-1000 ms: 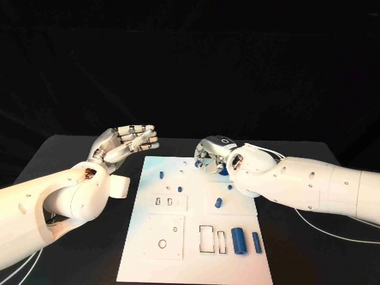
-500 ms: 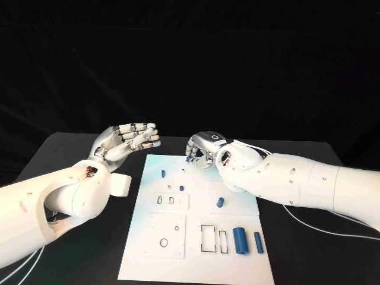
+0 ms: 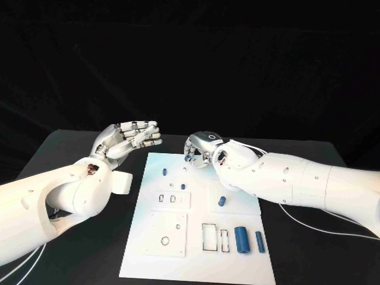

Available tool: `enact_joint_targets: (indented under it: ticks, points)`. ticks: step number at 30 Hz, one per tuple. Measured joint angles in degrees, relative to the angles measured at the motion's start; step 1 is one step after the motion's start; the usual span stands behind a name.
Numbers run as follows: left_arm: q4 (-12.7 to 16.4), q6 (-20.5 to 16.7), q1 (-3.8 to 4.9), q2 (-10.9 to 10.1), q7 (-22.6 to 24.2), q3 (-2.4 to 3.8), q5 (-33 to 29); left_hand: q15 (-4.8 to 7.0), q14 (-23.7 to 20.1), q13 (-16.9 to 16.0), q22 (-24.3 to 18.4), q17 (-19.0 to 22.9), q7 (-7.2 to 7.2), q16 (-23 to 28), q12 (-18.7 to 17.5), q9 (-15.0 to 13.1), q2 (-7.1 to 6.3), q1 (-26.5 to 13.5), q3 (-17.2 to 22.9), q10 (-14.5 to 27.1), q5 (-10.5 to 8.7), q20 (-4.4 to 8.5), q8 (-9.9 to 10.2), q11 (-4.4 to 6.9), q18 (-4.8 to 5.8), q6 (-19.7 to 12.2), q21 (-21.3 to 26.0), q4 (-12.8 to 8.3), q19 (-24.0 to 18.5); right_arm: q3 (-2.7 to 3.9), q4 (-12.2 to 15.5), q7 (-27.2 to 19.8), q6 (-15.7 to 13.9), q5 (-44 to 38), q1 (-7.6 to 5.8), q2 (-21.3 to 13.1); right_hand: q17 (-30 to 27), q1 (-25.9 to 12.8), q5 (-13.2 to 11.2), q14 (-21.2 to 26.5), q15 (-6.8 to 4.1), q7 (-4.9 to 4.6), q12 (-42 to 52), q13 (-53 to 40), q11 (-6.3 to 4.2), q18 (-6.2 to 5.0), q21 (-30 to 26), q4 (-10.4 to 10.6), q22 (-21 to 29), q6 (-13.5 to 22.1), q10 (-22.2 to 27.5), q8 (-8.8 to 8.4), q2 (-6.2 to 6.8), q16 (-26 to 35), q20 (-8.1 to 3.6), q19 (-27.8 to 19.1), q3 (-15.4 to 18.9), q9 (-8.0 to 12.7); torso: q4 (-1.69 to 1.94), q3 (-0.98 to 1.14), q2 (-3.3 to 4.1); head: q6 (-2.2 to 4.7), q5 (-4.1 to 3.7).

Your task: Assemble the parts on the task board

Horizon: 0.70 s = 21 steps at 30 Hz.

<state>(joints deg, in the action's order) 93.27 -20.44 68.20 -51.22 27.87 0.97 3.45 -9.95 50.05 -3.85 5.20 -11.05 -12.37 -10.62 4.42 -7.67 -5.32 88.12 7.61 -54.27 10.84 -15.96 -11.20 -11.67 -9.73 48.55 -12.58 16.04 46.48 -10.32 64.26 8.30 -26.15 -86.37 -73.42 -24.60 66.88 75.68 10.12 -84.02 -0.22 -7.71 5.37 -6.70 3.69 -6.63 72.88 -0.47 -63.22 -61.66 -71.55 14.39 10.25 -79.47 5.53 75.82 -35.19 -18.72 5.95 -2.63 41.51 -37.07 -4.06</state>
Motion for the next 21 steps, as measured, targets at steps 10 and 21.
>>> enact_joint_targets:
  ticks: [10, 21]
  points:
    - [-0.05, 0.09, 0.13, -0.02, -0.08, 0.0, 0.01, 0.0, 0.0, 0.0, -0.06, 0.01, 0.0, 0.0, 0.0, 0.0, 0.0, 0.0, 0.0, 0.0, 0.0, 0.0, 0.0, 0.0, 0.0, 0.0, 0.0, 0.0, 0.0, 0.02, -0.59, 0.2, 0.93, -0.04, 0.24, 0.01, -0.11, 0.0, 0.0, 0.0, 0.0, -0.06, -0.12, -0.07, 0.01, 0.0, 0.0, 0.0, 0.08, 0.1, 0.01, -0.07, 0.0, 0.0, 0.0, 0.0, 0.0, -0.37, -0.07, -0.01, 0.02, -0.35, 0.25]
    - [-0.1, 0.15, 0.19, -0.03, -0.15, 0.0, 0.01, 0.0, 0.0, 0.0, -0.05, 0.01, 0.0, 0.0, 0.0, 0.0, 0.0, 0.0, 0.0, 0.0, 0.0, 0.0, 0.0, 0.0, 0.0, 0.0, 0.0, 0.0, 0.0, 0.07, -0.81, 0.73, 1.59, -0.23, 0.22, 0.01, -0.11, -0.22, -0.01, 0.0, 0.0, 0.02, -0.12, -0.1, 0.01, 0.0, 0.0, 0.0, 0.15, 0.38, 0.0, 0.17, 0.23, 0.0, 0.0, 0.0, 0.01, -0.15, -0.14, -0.02, 0.01, -0.39, 0.34]
